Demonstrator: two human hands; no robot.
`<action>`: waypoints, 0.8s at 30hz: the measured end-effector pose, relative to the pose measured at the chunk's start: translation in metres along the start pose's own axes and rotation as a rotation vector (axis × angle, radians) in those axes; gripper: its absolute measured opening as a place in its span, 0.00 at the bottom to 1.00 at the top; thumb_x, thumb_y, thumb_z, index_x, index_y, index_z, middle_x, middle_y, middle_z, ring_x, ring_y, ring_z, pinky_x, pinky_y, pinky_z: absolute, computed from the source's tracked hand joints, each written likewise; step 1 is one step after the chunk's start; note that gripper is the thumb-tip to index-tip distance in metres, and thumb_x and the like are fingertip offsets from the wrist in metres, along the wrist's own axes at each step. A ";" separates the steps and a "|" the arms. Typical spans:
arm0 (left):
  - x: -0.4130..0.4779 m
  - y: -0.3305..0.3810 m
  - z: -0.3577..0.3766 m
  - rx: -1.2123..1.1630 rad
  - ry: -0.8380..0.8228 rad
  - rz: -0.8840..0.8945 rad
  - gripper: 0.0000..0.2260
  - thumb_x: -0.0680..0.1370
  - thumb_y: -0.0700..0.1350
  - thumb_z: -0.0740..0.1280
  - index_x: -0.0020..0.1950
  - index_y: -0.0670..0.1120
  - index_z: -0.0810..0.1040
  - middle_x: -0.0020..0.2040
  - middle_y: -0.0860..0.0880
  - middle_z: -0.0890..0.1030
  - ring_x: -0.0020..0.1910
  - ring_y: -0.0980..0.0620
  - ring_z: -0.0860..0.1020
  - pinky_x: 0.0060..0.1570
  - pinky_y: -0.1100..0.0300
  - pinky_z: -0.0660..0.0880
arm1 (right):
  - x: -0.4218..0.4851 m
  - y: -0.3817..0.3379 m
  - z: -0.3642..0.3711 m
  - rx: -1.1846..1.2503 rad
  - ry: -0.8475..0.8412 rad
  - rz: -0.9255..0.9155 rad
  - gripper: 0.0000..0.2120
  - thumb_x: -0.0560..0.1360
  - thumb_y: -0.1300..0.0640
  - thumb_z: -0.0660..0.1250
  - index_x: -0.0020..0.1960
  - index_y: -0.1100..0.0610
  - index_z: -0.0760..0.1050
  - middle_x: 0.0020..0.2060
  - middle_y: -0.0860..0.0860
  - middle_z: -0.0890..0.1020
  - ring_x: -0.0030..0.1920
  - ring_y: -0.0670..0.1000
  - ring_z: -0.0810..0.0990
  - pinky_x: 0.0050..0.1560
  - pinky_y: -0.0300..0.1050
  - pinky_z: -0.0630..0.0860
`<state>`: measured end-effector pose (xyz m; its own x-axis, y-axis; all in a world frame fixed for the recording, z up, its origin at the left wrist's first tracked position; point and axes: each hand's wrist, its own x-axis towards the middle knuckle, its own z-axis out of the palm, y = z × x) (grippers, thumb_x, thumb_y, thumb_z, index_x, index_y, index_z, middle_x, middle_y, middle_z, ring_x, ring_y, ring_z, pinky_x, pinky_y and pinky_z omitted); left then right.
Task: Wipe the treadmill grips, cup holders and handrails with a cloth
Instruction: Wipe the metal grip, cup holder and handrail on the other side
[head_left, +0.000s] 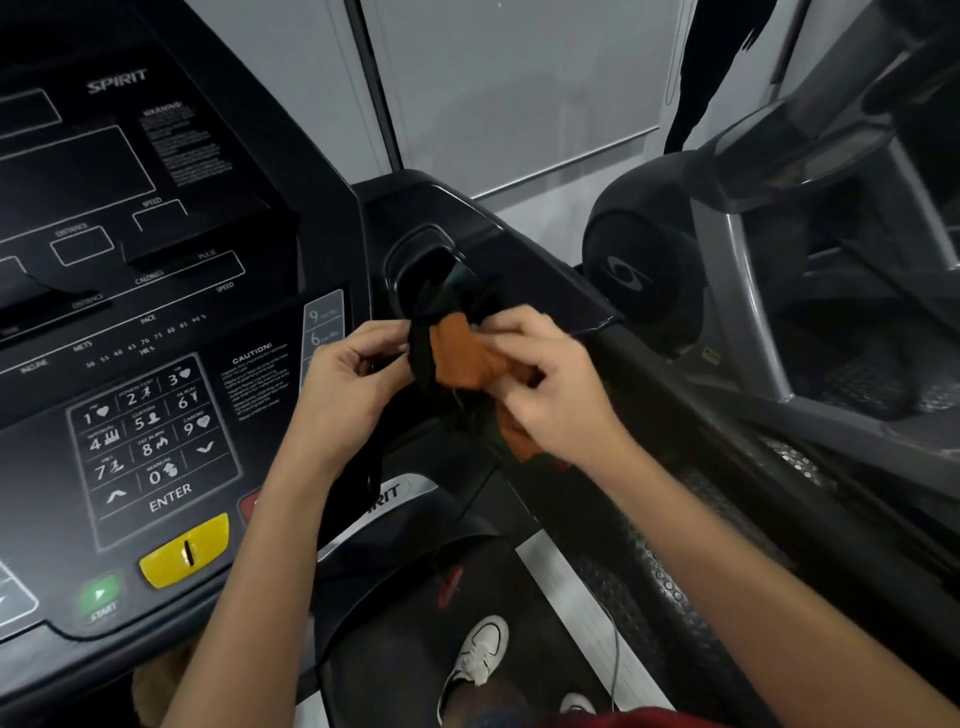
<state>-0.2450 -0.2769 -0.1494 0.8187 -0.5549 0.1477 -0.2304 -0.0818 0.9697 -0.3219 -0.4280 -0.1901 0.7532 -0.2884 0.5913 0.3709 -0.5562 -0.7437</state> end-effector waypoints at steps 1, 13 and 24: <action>0.000 0.000 0.000 0.000 0.005 0.009 0.08 0.71 0.39 0.68 0.48 0.48 0.82 0.49 0.54 0.81 0.50 0.57 0.79 0.51 0.66 0.74 | -0.011 0.007 0.001 -0.081 0.036 -0.086 0.14 0.67 0.67 0.70 0.52 0.60 0.81 0.50 0.48 0.77 0.51 0.50 0.74 0.55 0.36 0.68; -0.002 0.000 0.000 0.014 0.027 -0.005 0.15 0.67 0.46 0.70 0.53 0.49 0.82 0.51 0.53 0.82 0.54 0.55 0.79 0.58 0.63 0.73 | -0.060 0.039 0.005 -0.426 0.317 -0.389 0.16 0.77 0.65 0.61 0.32 0.68 0.77 0.49 0.55 0.73 0.45 0.54 0.72 0.52 0.36 0.69; 0.000 0.000 -0.002 0.027 0.003 -0.003 0.15 0.66 0.47 0.70 0.53 0.48 0.82 0.52 0.50 0.81 0.56 0.50 0.78 0.60 0.58 0.73 | -0.058 0.055 0.007 -0.507 0.369 -0.495 0.05 0.79 0.60 0.62 0.45 0.58 0.73 0.50 0.51 0.74 0.49 0.53 0.72 0.59 0.36 0.65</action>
<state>-0.2439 -0.2748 -0.1494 0.8209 -0.5522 0.1454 -0.2419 -0.1055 0.9646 -0.3417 -0.4361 -0.2673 0.3039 -0.1053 0.9469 0.2562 -0.9482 -0.1876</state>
